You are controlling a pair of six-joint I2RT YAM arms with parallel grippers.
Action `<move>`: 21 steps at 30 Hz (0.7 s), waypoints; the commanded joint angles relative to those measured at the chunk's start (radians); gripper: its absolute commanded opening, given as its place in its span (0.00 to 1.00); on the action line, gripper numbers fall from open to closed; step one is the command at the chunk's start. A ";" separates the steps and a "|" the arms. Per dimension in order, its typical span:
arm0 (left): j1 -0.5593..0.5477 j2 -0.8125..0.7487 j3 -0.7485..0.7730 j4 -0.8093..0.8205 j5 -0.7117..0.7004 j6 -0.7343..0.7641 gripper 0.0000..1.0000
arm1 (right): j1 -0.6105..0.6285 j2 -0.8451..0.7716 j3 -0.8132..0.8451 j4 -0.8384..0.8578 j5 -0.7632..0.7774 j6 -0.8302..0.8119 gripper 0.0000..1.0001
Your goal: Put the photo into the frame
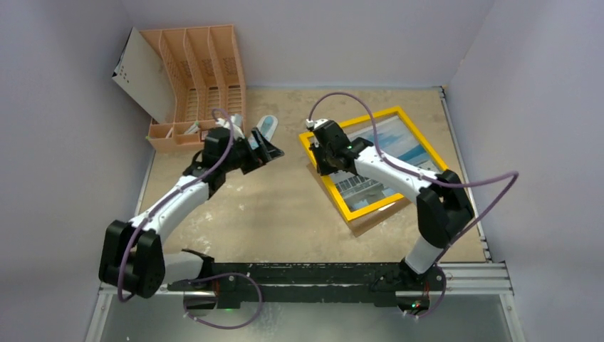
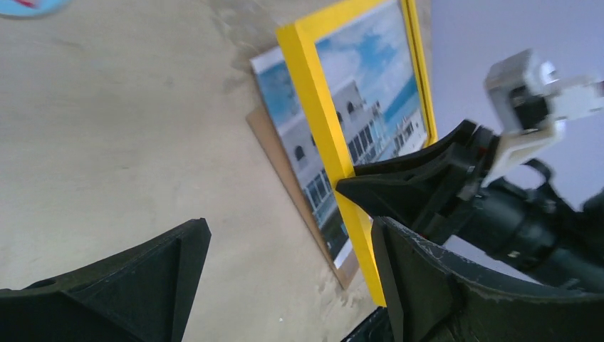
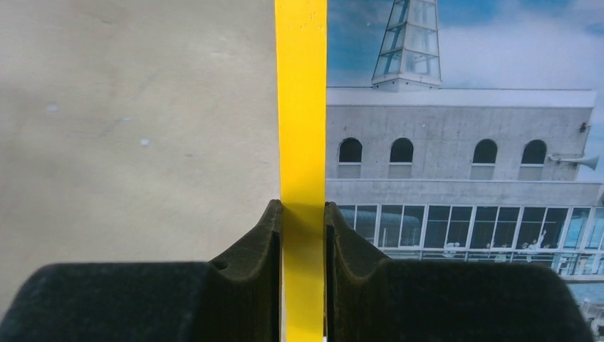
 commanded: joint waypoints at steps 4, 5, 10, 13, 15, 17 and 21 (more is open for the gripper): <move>-0.111 0.191 -0.012 0.431 0.089 -0.163 0.90 | 0.008 -0.174 -0.096 0.116 -0.151 -0.038 0.07; -0.113 0.221 -0.024 0.502 0.099 -0.189 0.90 | 0.007 -0.189 -0.111 0.126 -0.156 -0.037 0.07; -0.136 0.383 -0.036 0.733 0.130 -0.307 0.89 | 0.007 -0.246 -0.165 0.166 -0.157 -0.038 0.08; -0.171 0.482 -0.025 0.892 0.162 -0.378 0.84 | 0.007 -0.265 -0.180 0.181 -0.189 -0.042 0.08; -0.197 0.544 0.005 0.899 0.160 -0.386 0.80 | 0.008 -0.275 -0.188 0.192 -0.203 -0.043 0.08; -0.222 0.592 0.025 0.900 0.150 -0.387 0.75 | 0.008 -0.282 -0.192 0.201 -0.216 -0.044 0.08; -0.248 0.637 0.065 0.920 0.158 -0.392 0.45 | 0.008 -0.286 -0.199 0.207 -0.224 -0.031 0.09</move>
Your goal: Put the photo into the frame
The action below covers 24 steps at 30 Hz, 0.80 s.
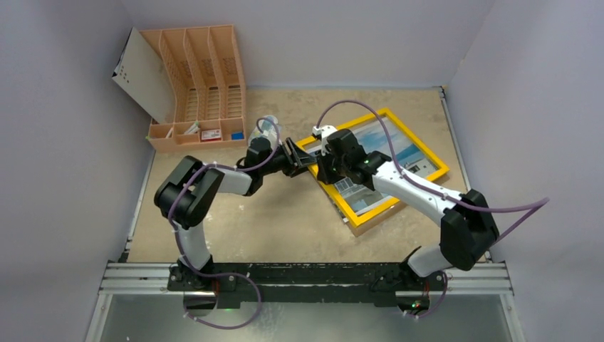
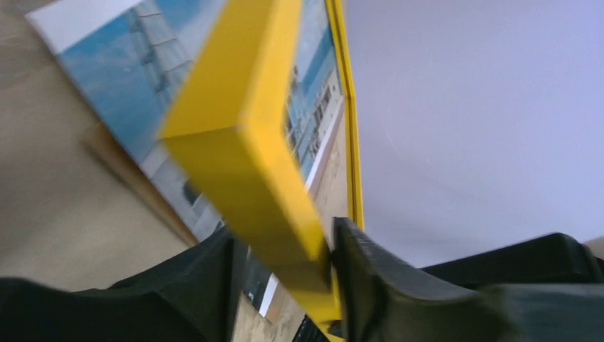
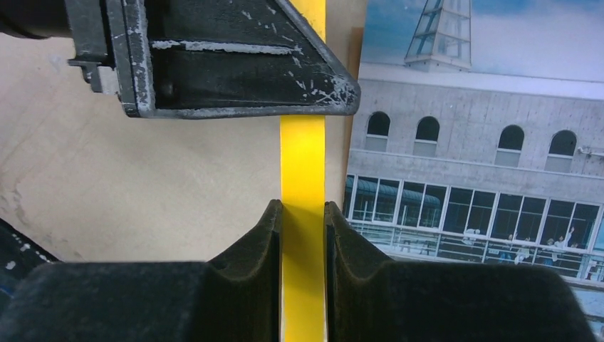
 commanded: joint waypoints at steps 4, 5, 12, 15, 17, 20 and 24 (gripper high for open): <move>-0.022 0.029 0.077 0.134 0.046 -0.027 0.06 | 0.006 -0.046 -0.022 0.087 -0.042 0.020 0.09; -0.022 0.029 0.077 0.127 0.046 -0.022 0.00 | 0.006 -0.048 -0.025 0.085 -0.030 0.026 0.11; -0.022 0.006 0.049 0.162 0.052 -0.007 0.00 | 0.004 -0.159 -0.041 0.070 0.059 0.153 0.65; -0.023 -0.018 0.044 0.150 0.055 0.022 0.00 | 0.001 -0.233 -0.014 0.086 0.138 0.230 0.87; -0.025 -0.037 0.042 0.141 0.054 0.046 0.00 | -0.010 -0.243 0.040 0.058 0.200 0.307 0.93; -0.036 -0.071 0.040 0.140 0.051 0.084 0.00 | -0.063 -0.210 0.130 -0.002 0.239 0.462 0.94; -0.066 -0.127 0.044 0.098 0.041 0.189 0.00 | -0.200 -0.128 0.219 -0.046 0.185 0.681 0.92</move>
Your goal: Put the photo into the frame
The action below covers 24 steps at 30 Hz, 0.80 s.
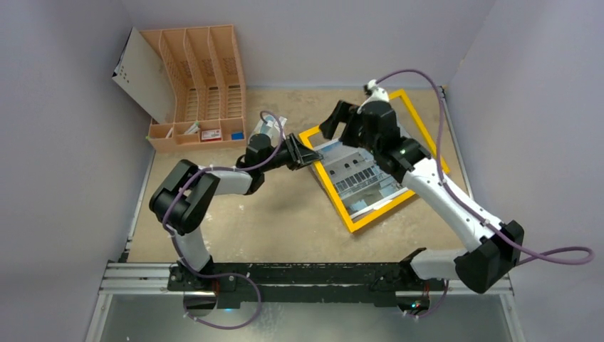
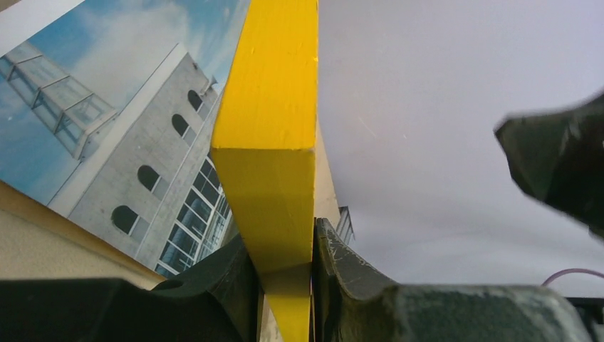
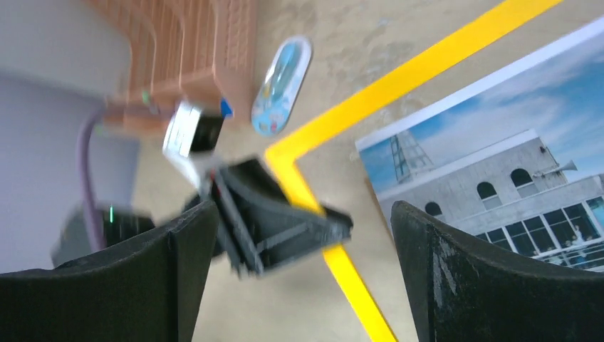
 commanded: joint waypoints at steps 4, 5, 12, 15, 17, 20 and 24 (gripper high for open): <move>-0.078 -0.165 0.029 -0.116 -0.057 0.303 0.00 | -0.216 0.145 0.155 -0.091 0.050 0.405 0.92; -0.095 -0.180 0.036 -0.146 -0.077 0.338 0.00 | -0.226 0.162 0.172 -0.094 0.073 0.426 0.93; -0.140 -0.242 0.039 -0.241 -0.158 0.451 0.00 | -0.292 0.265 0.215 -0.078 0.078 0.530 0.94; -0.149 -0.254 0.035 -0.249 -0.167 0.473 0.00 | -0.308 0.288 0.240 -0.073 0.098 0.533 0.91; -0.151 -0.262 0.026 -0.249 -0.168 0.481 0.00 | -0.310 0.283 0.256 -0.091 0.134 0.532 0.86; -0.154 -0.281 0.016 -0.249 -0.168 0.486 0.00 | -0.310 0.234 0.224 -0.083 0.192 0.529 0.75; -0.155 -0.304 0.006 -0.250 -0.165 0.494 0.00 | -0.309 0.154 0.152 -0.035 0.234 0.520 0.57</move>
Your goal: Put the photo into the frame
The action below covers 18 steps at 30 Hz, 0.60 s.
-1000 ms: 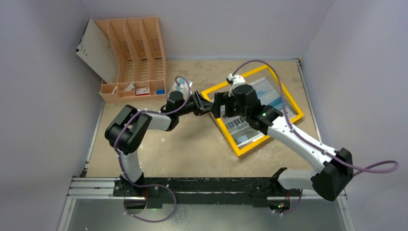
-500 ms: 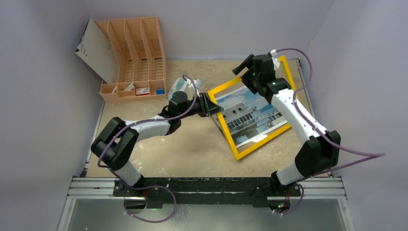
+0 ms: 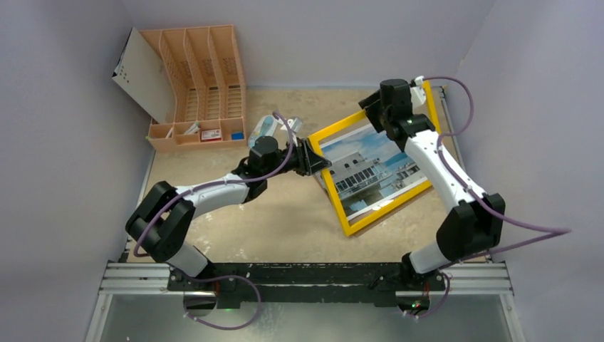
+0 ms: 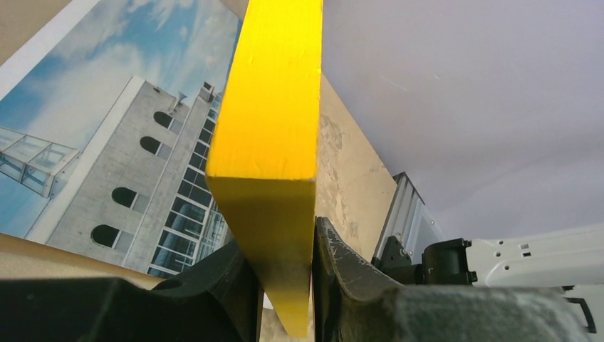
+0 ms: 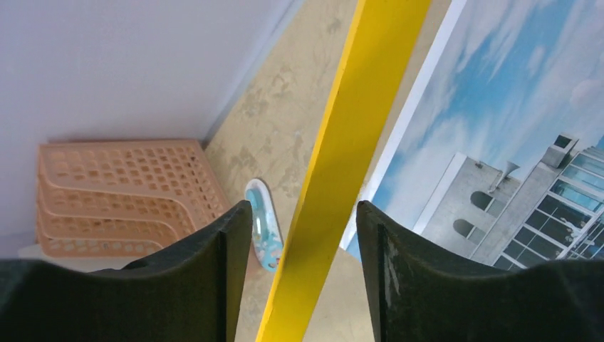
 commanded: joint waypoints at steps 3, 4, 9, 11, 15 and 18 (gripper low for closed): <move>-0.005 -0.063 -0.005 -0.006 -0.015 0.077 0.00 | -0.004 -0.123 -0.043 0.066 0.097 -0.019 0.38; -0.005 -0.067 -0.005 -0.007 -0.011 0.077 0.00 | -0.005 -0.127 -0.039 0.068 0.098 -0.034 0.32; -0.006 -0.101 -0.006 -0.032 0.001 0.082 0.05 | -0.004 -0.170 -0.031 0.092 0.119 -0.072 0.15; -0.005 -0.120 -0.012 -0.033 0.005 0.082 0.08 | -0.004 -0.190 -0.027 0.102 0.123 -0.079 0.13; -0.005 -0.146 -0.018 -0.027 0.015 0.091 0.00 | -0.005 -0.193 -0.017 0.051 0.096 -0.051 0.47; -0.008 -0.145 -0.019 -0.020 0.034 0.098 0.00 | -0.004 -0.176 -0.041 0.042 0.044 -0.005 0.67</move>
